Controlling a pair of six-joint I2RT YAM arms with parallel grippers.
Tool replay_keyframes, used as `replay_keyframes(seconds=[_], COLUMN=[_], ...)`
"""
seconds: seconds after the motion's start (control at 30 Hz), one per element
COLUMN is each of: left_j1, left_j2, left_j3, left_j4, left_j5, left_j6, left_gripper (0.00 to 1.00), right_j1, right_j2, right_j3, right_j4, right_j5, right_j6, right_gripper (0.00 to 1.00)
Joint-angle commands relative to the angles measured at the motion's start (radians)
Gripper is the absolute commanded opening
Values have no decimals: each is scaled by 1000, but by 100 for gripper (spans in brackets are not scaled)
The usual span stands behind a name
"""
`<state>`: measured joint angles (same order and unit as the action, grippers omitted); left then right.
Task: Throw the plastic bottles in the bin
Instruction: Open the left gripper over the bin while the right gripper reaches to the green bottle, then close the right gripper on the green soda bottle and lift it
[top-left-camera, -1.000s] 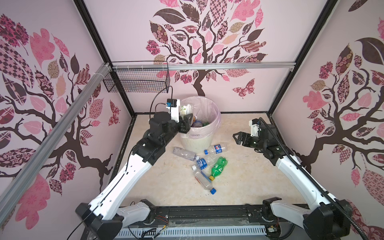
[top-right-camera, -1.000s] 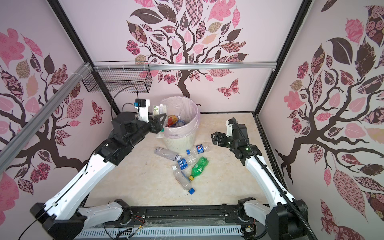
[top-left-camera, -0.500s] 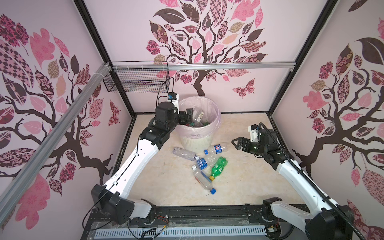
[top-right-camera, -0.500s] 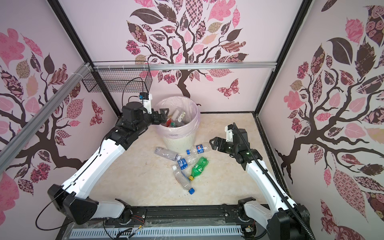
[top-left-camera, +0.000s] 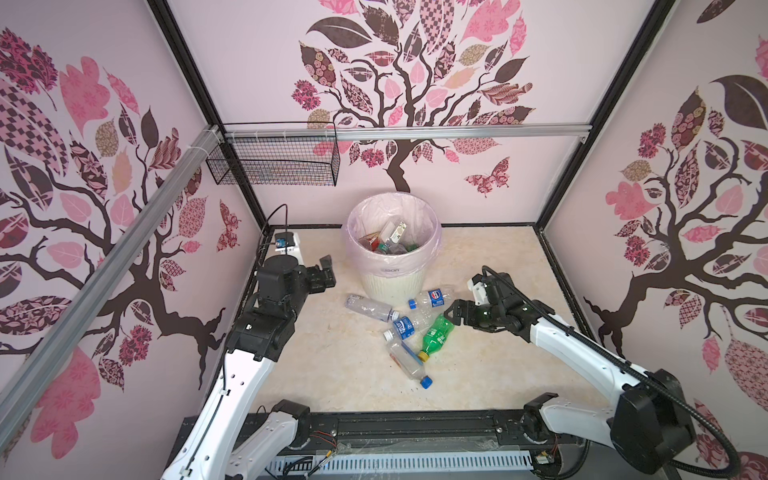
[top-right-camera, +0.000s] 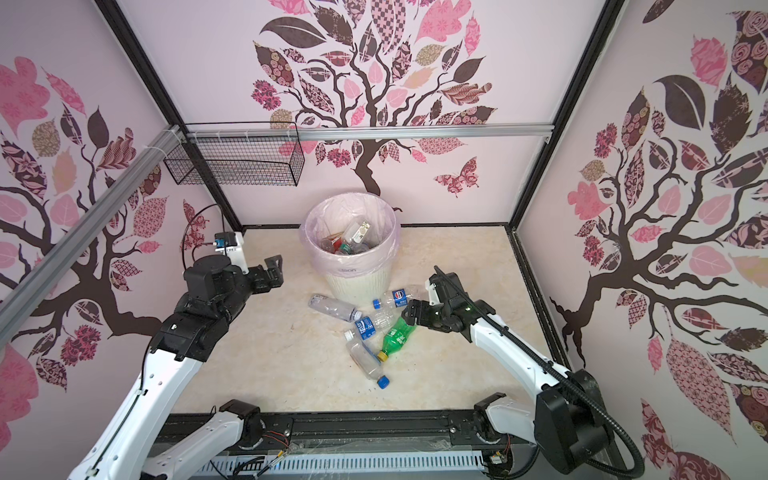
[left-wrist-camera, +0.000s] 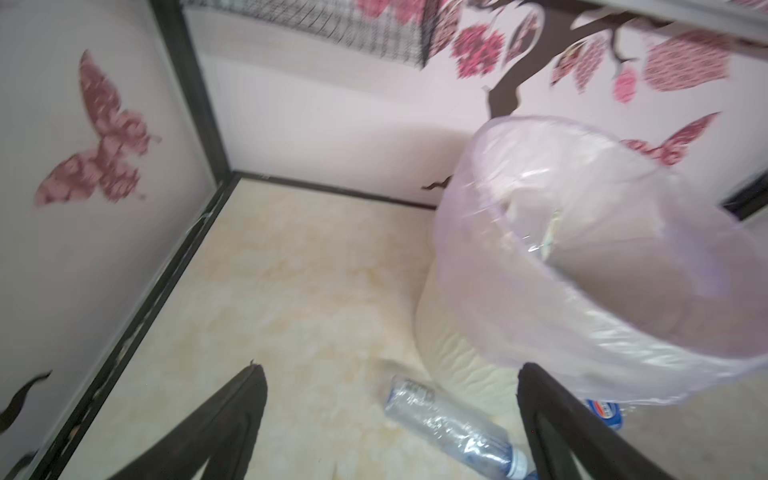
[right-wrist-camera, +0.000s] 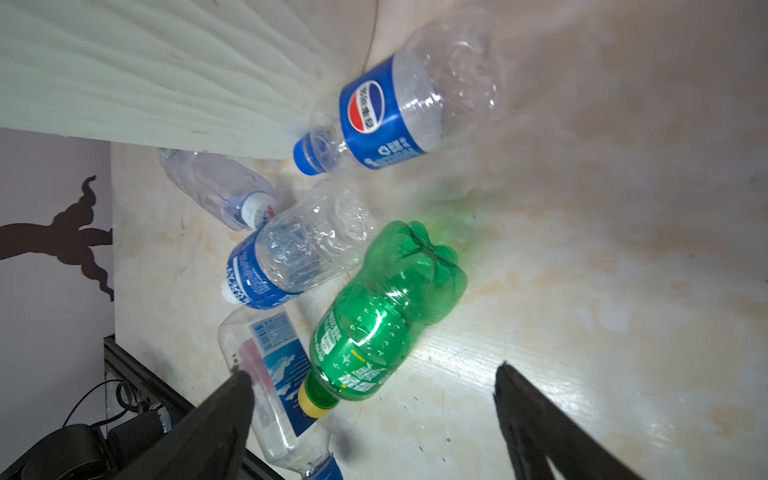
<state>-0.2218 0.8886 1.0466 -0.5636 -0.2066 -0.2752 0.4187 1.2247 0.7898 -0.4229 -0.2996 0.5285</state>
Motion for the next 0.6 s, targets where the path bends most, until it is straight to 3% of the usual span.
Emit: replay_keyframes(seconds=[0.0, 0.17, 0.57], left_j1=[123, 243, 246], left_j2=[-75, -108, -95], left_j3=[-114, -223, -255], left_j4=[-12, 23, 42], left_j5=[146, 264, 291], left_j6=[-70, -93, -81], left_gripper=[98, 98, 98], right_j1=[34, 87, 137], right_j2=[44, 97, 258], right_j3=[22, 12, -15], right_j4=[-31, -15, 92], right_j5=[31, 30, 6], right_j6=[31, 69, 114], right_gripper=[92, 92, 83])
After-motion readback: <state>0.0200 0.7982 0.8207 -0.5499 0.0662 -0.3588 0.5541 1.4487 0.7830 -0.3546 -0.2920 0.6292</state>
